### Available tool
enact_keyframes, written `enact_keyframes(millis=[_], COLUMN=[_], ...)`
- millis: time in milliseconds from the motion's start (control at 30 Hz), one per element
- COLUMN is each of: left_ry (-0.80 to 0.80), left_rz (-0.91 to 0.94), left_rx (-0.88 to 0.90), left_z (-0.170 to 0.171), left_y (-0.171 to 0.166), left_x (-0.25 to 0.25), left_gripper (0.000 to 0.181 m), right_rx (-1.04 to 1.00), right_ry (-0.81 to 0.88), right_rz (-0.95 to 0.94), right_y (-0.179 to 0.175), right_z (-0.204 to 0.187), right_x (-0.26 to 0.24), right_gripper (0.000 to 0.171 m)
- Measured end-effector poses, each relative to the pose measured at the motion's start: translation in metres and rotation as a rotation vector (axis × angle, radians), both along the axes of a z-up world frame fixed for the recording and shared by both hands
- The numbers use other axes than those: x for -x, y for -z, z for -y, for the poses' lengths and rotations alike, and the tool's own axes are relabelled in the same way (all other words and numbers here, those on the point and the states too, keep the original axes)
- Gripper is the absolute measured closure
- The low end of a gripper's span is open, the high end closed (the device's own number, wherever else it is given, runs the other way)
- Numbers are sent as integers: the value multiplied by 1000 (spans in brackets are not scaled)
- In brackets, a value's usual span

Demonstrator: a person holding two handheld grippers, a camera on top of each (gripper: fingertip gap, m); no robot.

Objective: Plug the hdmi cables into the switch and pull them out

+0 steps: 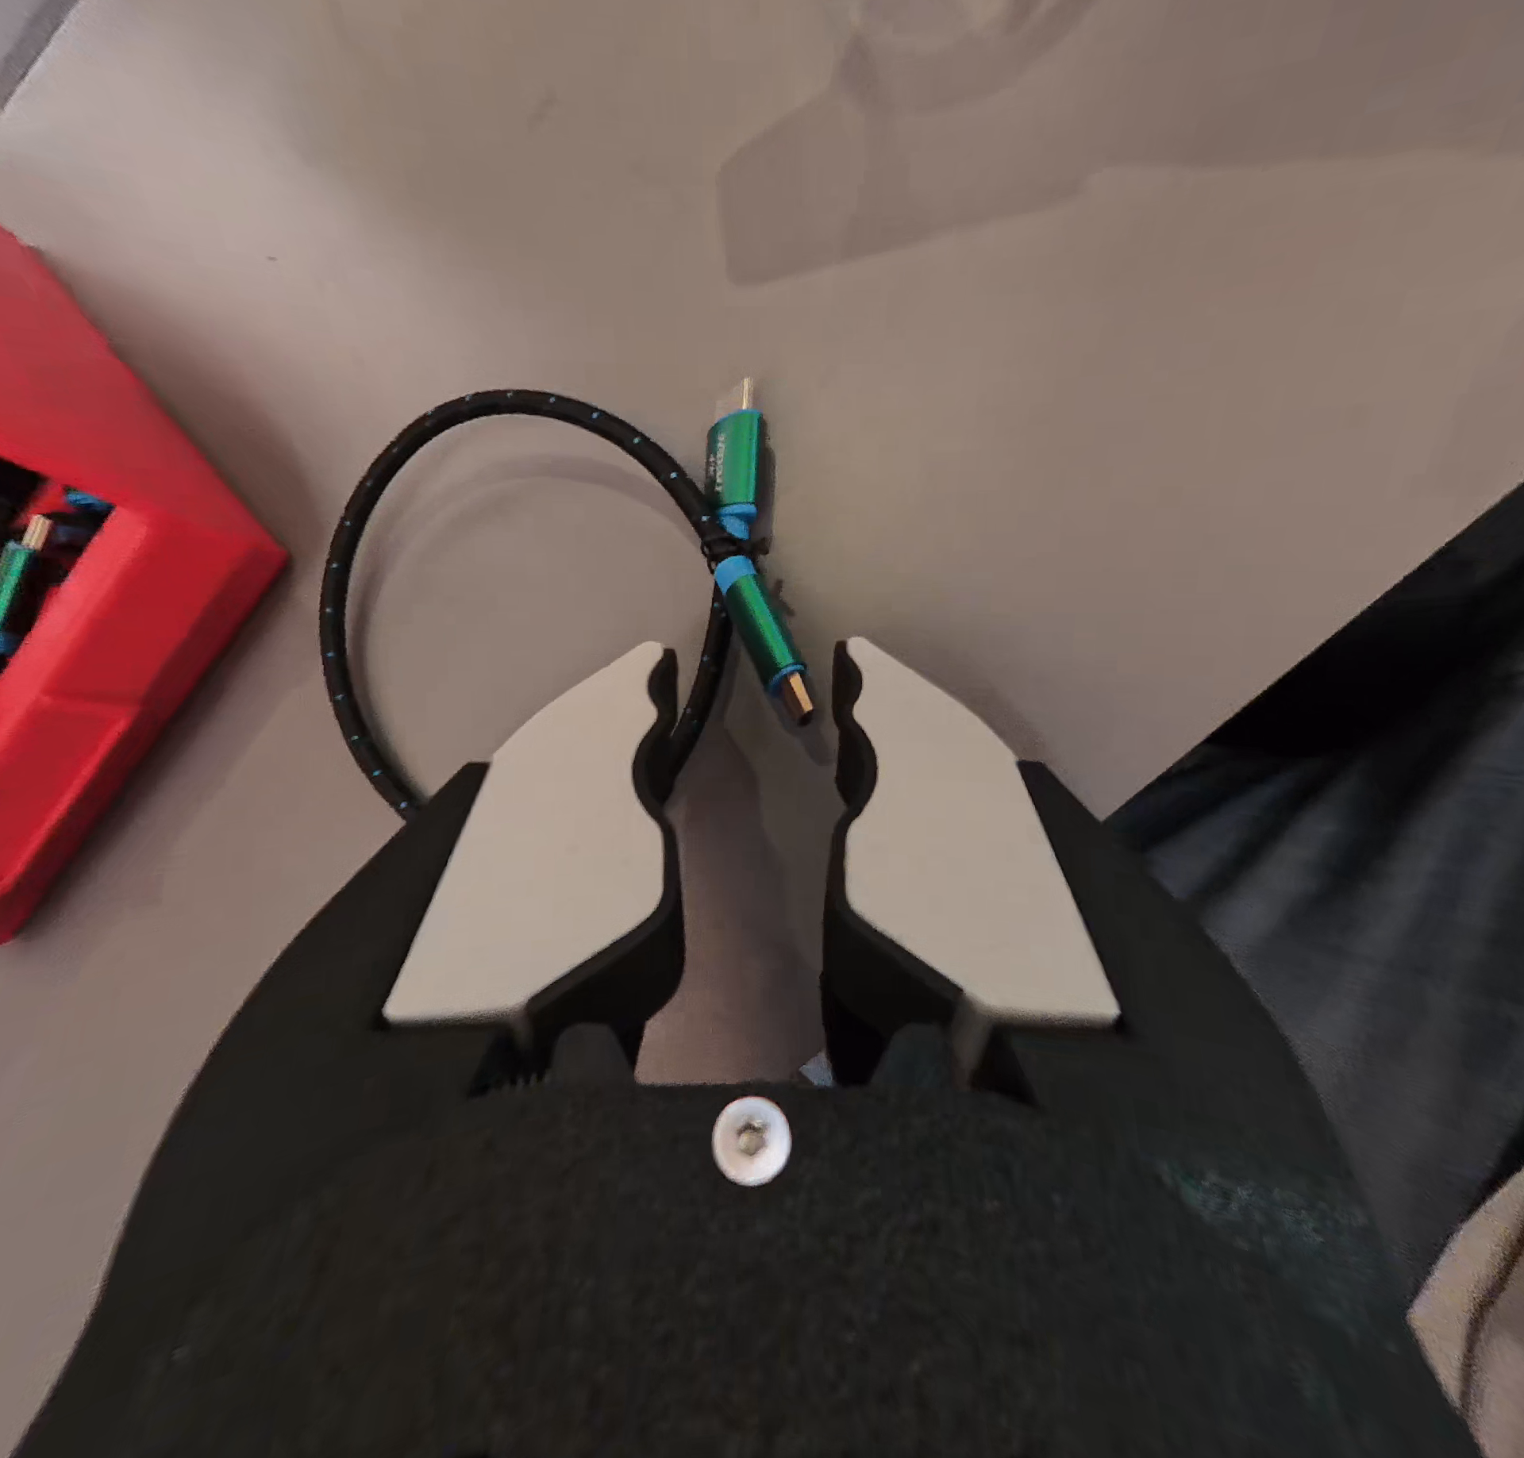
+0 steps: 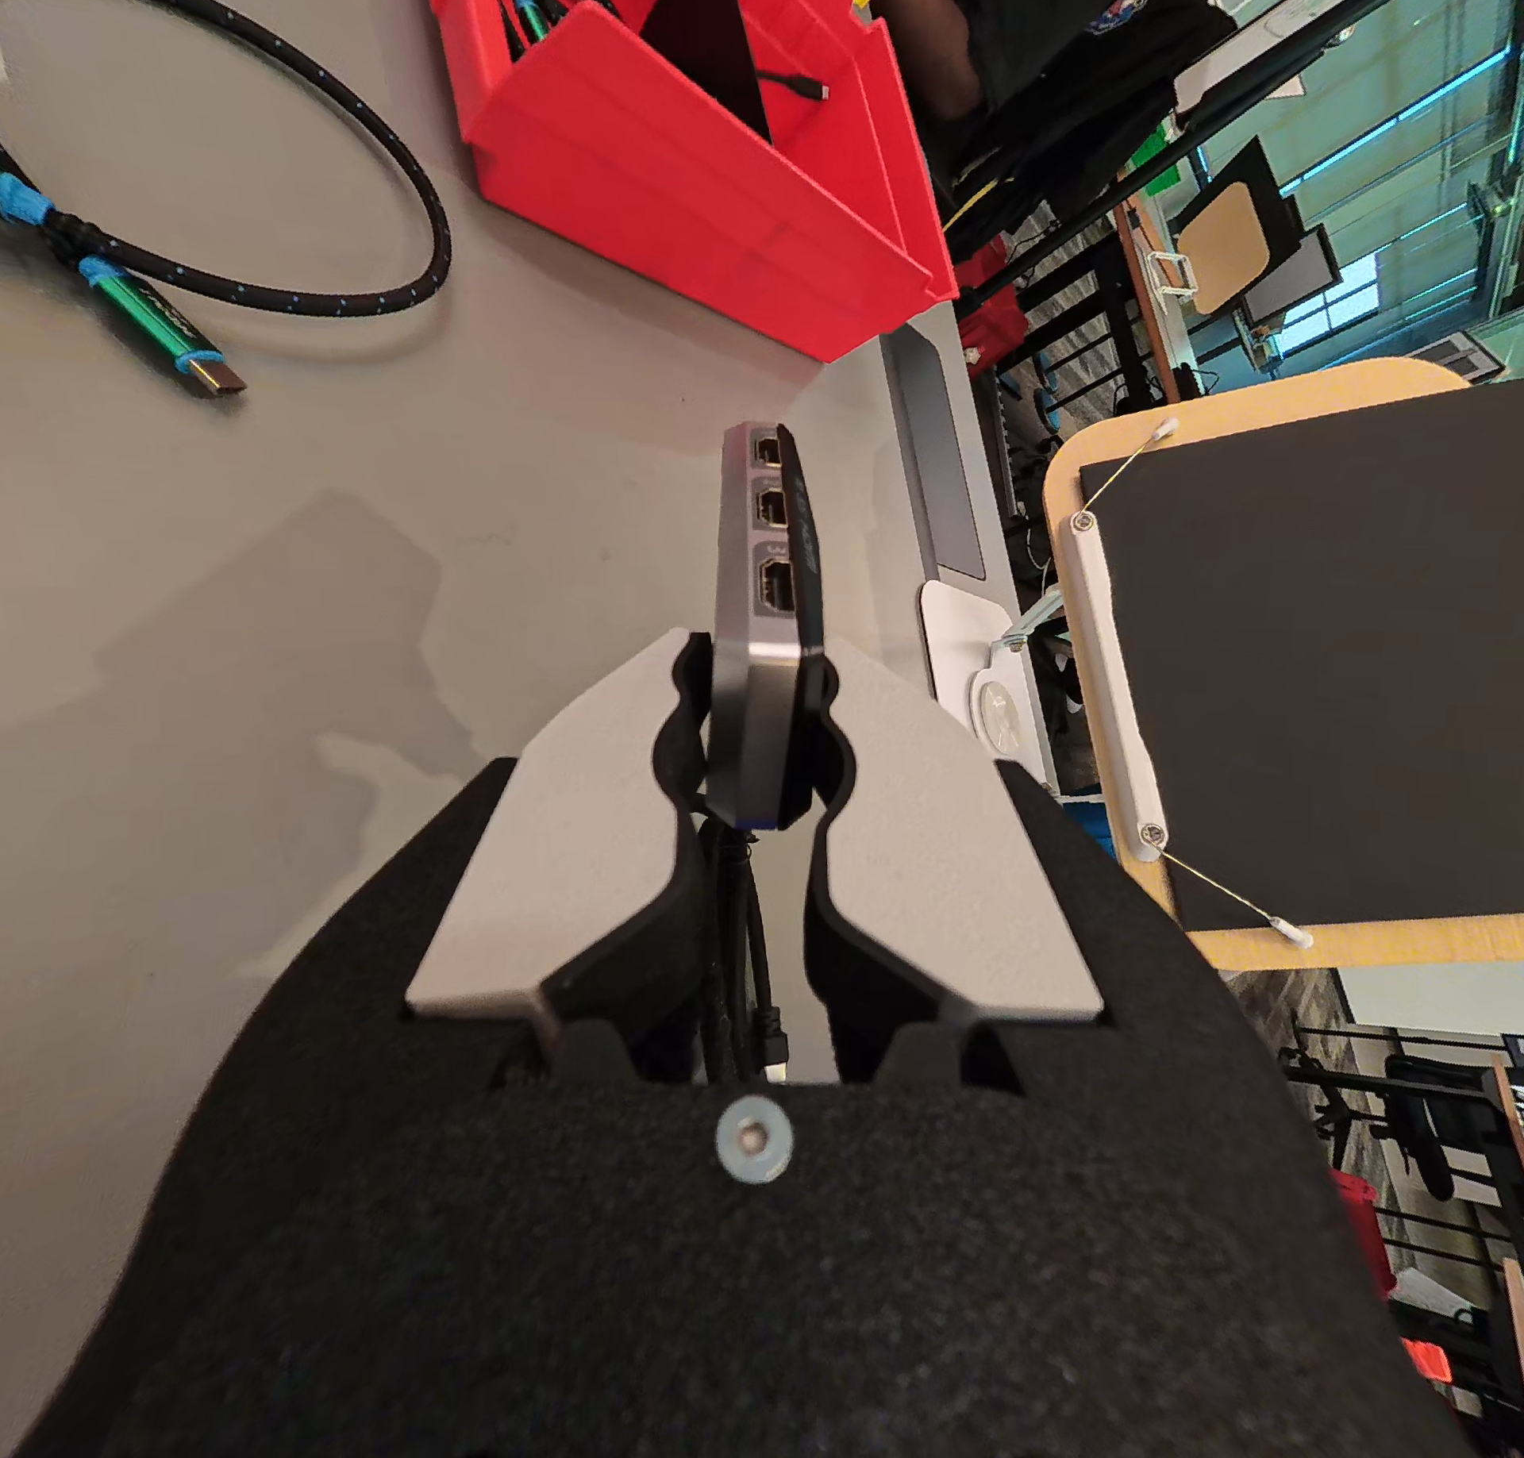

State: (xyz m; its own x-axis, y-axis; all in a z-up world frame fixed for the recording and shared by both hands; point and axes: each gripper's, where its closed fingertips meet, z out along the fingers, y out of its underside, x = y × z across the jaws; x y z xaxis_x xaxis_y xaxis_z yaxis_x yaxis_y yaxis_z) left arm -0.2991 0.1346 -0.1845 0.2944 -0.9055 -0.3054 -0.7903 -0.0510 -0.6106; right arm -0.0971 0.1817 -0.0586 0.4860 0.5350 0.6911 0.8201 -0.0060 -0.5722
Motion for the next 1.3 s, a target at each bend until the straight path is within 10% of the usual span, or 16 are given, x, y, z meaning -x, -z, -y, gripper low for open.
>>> enact_keyframes(millis=[200,500,700,900,1300], left_ry=[-17,797,906,556,-497], left_rz=[-99,-6,-163,-230,606], left_rx=[-20,329,509,611,589], left_z=[1,51,31,11,45], left_y=[15,-37,-24,-7,-32], left_x=[-1,-15,17,40,25], left_gripper=[169,171,170,152,131], right_rx=[0,-7,-8,-11,0], right_ry=[0,-1,-6,-21,-27], right_rz=[0,8,8,-45,-49], right_y=[0,-3,-4,-11,-4], right_z=[-1,-1,1,3,0], right_x=[1,3,7,10,9], right_gripper=[149,149,149,149,149])
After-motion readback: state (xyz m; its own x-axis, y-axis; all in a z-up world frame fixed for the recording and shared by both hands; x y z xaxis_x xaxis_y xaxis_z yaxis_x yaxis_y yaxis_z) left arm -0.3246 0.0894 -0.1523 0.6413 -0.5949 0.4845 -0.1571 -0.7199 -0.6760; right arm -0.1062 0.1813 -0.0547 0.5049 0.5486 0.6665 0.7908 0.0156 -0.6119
